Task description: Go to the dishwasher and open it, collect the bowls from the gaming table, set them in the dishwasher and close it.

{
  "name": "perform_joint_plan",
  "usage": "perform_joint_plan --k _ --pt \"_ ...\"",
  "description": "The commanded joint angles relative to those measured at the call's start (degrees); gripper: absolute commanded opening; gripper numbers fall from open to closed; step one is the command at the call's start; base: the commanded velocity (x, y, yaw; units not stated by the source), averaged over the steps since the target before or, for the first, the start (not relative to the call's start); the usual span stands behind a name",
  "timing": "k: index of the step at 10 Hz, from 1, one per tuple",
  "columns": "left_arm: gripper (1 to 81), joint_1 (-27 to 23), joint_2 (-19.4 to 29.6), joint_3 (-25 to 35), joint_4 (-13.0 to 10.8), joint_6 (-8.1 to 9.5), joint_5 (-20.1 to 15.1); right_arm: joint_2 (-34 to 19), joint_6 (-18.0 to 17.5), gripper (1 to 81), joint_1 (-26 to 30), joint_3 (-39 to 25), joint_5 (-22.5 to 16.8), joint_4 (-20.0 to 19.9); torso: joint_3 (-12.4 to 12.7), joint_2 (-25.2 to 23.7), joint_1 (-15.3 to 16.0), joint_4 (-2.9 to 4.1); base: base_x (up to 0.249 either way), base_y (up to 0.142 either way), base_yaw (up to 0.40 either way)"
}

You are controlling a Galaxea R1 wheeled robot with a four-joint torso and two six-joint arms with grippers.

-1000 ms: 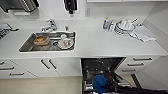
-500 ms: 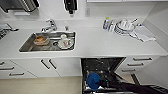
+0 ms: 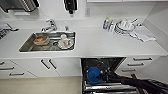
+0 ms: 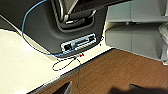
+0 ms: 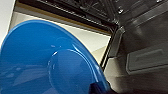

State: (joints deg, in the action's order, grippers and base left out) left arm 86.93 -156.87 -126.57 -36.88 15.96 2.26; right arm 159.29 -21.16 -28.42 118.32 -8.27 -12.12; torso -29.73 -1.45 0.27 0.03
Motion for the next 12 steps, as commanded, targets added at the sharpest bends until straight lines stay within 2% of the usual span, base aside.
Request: perform_joint_plan --k 1,5,6,7,8,9,10,12 --pt "81.1 1.71 0.42 0.63 -0.48 -0.58 -3.40 -0.79 -1.68 81.1 7.18 -1.61 -2.28 -1.59 0.00 0.00 0.00 0.00 0.000 0.000 0.000" --pt "81.1 1.45 -3.81 -5.09 0.14 -0.31 -3.31 -10.64 -2.22 81.1 6.57 -10.40 -5.36 -1.24 0.00 0.00 0.00 0.00 0.000 0.000 0.000" --pt "81.1 1.28 -5.30 -7.37 0.58 0.39 -3.40 -14.33 -2.22 81.1 6.39 -14.80 -7.12 -0.45 0.00 0.00 0.00 0.00 0.000 0.000 0.000" --pt "81.1 1.01 -6.96 -10.95 3.02 2.40 -3.40 -17.48 -2.13 81.1 5.17 -17.16 -10.43 0.06 0.00 0.00 0.00 0.00 0.000 0.000 0.000" --pt "81.1 0.92 -8.63 -13.94 5.74 3.11 -3.40 -20.10 -2.13 81.1 3.06 -18.73 -12.81 1.12 0.00 0.00 0.00 0.00 0.000 0.000 0.000" --pt "81.1 0.92 -9.78 -15.46 8.40 3.47 -3.49 -22.33 -1.86 81.1 0.09 -20.42 -13.27 2.10 0.00 0.00 0.00 0.00 0.000 0.000 0.000" --pt "81.1 0.92 -10.57 -17.90 12.86 3.90 -3.49 -25.04 -1.78 81.1 -2.65 -21.74 -13.27 3.93 0.00 0.00 0.00 0.00 0.000 0.000 0.000" --pt "81.1 0.30 -11.10 -20.12 13.59 3.82 -3.49 -28.29 -1.60 81.1 -8.80 -22.01 -14.84 5.09 0.00 0.00 0.00 0.00 0.000 0.000 0.000"
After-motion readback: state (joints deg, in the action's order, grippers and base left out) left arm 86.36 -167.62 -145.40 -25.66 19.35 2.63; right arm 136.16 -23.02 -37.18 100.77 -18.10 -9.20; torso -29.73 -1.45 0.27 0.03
